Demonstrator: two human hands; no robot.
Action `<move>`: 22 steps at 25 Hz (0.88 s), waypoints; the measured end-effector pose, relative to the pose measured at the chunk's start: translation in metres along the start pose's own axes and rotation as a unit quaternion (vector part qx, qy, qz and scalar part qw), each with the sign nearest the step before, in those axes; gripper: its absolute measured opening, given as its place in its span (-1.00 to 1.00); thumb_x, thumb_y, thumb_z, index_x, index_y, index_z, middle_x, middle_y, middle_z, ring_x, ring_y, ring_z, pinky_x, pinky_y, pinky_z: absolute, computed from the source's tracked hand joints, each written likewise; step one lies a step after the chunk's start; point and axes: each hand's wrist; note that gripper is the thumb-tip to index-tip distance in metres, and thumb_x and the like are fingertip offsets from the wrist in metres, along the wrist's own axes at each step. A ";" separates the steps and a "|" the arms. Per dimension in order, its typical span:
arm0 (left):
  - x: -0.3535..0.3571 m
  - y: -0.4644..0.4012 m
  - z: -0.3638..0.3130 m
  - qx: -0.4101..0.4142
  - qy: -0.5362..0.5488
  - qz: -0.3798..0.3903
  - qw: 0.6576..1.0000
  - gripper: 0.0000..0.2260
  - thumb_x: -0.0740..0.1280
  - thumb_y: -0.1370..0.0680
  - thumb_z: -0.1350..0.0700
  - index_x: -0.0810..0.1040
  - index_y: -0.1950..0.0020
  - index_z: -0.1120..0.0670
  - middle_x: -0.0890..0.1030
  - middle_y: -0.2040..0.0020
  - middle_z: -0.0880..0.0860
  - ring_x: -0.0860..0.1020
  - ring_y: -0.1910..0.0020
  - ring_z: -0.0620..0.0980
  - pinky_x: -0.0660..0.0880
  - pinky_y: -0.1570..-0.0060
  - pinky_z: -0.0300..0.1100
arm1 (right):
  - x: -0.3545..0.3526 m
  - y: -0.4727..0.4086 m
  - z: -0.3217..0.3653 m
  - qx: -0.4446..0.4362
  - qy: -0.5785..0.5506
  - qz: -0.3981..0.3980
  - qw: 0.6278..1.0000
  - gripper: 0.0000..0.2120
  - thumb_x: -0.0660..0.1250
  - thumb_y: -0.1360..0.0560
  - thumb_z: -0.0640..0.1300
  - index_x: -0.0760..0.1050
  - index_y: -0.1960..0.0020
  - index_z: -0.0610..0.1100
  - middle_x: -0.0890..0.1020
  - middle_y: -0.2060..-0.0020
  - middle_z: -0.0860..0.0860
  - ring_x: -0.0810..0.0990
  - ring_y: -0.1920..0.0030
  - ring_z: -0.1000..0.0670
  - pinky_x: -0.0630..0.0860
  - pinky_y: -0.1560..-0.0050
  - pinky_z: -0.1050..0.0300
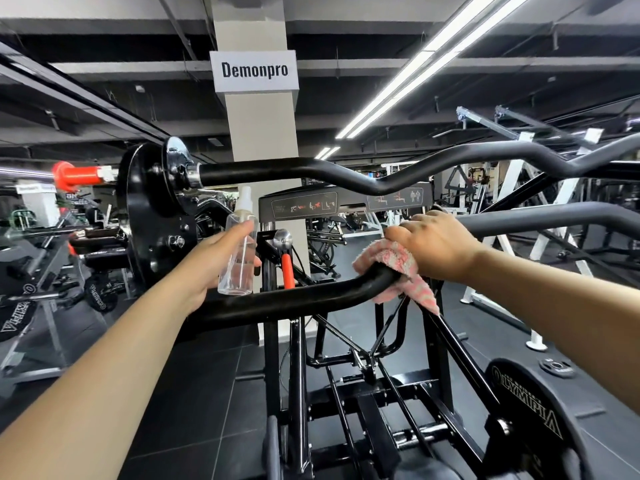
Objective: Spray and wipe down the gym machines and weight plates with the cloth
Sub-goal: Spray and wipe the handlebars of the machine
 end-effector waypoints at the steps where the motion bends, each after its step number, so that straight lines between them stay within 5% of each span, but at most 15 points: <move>1: 0.000 0.001 0.000 0.000 0.000 -0.002 1.000 -0.70 0.26 -0.51 -0.21 0.55 0.10 0.00 0.66 0.37 -0.03 0.59 0.36 -0.06 0.50 0.14 -0.11 | 0.002 0.003 0.002 0.011 -0.007 -0.036 0.999 -0.75 0.49 -0.27 -0.14 0.49 0.12 -0.10 0.60 0.37 -0.01 0.61 0.33 -0.10 0.44 0.29 0.11; 3: 0.000 0.001 0.000 0.000 -0.003 -0.003 1.000 -0.70 0.25 -0.51 -0.21 0.55 0.10 0.00 0.66 0.37 -0.03 0.60 0.35 -0.06 0.51 0.13 -0.11 | 0.004 0.005 0.001 0.017 -0.008 -0.045 0.999 -0.65 0.54 -0.15 -0.11 0.50 0.13 -0.07 0.59 0.38 0.02 0.60 0.32 -0.10 0.46 0.25 0.10; 7: 0.001 0.002 -0.001 -0.002 0.009 0.001 1.000 -0.70 0.28 -0.50 -0.21 0.54 0.09 0.02 0.65 0.38 -0.01 0.59 0.44 -0.10 0.50 0.23 -0.12 | -0.016 -0.005 0.010 -0.023 -0.044 0.086 0.995 -0.57 0.36 -0.33 0.08 0.37 -0.16 0.02 0.61 0.01 0.07 0.58 -0.07 -0.07 0.39 -0.06 0.06; 10: 0.002 0.002 -0.002 -0.004 0.012 -0.003 1.000 -0.69 0.28 -0.50 -0.21 0.54 0.10 0.04 0.64 0.39 -0.01 0.58 0.45 -0.10 0.49 0.24 -0.13 | -0.030 -0.004 0.019 -0.018 -0.046 0.124 0.991 -0.53 0.27 -0.36 0.19 0.34 -0.20 0.04 0.62 -0.02 0.07 0.57 -0.11 -0.05 0.35 -0.14 0.08; 14: 0.001 0.002 0.000 0.005 0.003 -0.011 1.000 -0.70 0.25 -0.52 -0.20 0.53 0.09 0.02 0.65 0.38 -0.04 0.59 0.40 -0.11 0.51 0.21 -0.14 | -0.024 -0.011 0.059 0.007 -0.123 0.074 0.990 -0.38 -0.18 -0.29 0.32 0.43 -0.09 0.05 0.65 0.15 0.07 0.63 0.08 -0.04 0.37 -0.08 0.06; 17: 0.002 0.003 0.002 0.022 0.005 -0.028 0.999 -0.73 0.24 -0.52 -0.19 0.53 0.08 -0.01 0.65 0.36 -0.05 0.61 0.36 -0.12 0.49 0.22 -0.15 | -0.013 -0.015 0.108 0.105 -0.113 -0.066 0.986 -0.52 -0.03 -0.39 0.25 0.56 0.17 -0.01 0.61 0.46 0.03 0.58 0.47 -0.04 0.44 0.23 0.10; 22: 0.001 -0.002 0.005 0.023 -0.006 -0.027 0.999 -0.72 0.24 -0.51 -0.22 0.53 0.08 -0.03 0.67 0.33 -0.05 0.62 0.27 -0.07 0.50 0.08 -0.09 | -0.015 -0.023 0.150 0.242 -0.178 -0.158 0.941 -0.58 0.05 -0.43 0.20 0.56 0.22 -0.04 0.58 0.44 0.02 0.56 0.46 -0.07 0.45 0.25 0.08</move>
Point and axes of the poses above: each hand's wrist, its own y-axis away from the middle knuckle, its own x-axis out of the palm, z = x × y
